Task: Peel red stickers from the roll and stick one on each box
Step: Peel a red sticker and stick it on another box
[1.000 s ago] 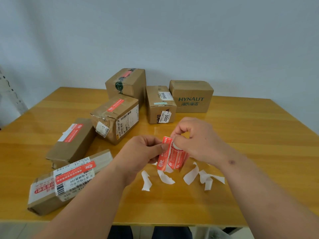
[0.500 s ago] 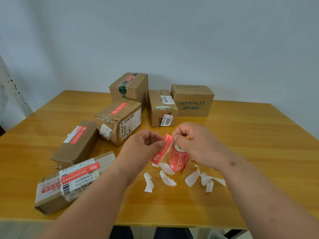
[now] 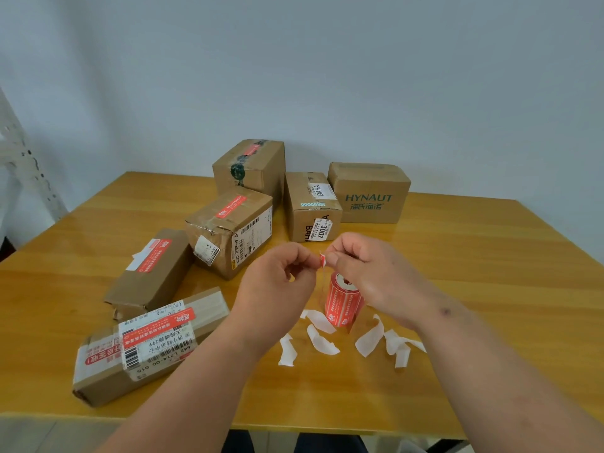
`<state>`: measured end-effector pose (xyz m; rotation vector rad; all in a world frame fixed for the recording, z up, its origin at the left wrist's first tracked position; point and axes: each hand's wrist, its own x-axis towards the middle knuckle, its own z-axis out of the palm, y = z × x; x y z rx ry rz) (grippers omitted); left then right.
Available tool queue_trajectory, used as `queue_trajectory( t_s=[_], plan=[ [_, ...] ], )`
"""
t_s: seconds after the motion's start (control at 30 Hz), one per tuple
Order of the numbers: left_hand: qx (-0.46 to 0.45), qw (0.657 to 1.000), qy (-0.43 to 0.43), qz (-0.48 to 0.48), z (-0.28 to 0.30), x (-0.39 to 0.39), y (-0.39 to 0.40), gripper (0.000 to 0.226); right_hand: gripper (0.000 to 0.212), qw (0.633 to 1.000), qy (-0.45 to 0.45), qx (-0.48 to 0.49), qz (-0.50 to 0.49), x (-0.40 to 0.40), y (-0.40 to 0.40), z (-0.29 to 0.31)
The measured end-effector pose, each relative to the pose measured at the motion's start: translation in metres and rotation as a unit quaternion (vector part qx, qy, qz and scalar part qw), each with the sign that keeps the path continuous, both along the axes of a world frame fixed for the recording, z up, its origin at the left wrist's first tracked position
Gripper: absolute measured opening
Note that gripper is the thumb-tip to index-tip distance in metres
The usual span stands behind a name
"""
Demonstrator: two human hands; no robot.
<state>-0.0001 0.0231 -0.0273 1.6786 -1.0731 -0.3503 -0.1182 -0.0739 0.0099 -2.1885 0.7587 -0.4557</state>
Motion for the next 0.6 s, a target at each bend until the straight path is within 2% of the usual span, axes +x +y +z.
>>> queue_trajectory(
  t_s=[0.1,0.27,0.6],
  plan=[
    [0.003,1.000,0.021,-0.015,0.000,0.002,0.000,0.009,0.020,1.000,0.006,-0.015,0.001,0.001,-0.001,-0.003],
    [0.025,0.999,0.028,-0.020,0.003,0.003,-0.001,0.017,0.020,0.998,0.026,-0.064,0.006,0.003,-0.003,-0.007],
    [0.065,0.997,-0.036,0.020,0.000,0.008,-0.007,0.022,0.021,0.993,0.041,-0.111,0.010,0.008,-0.005,-0.014]
  ],
)
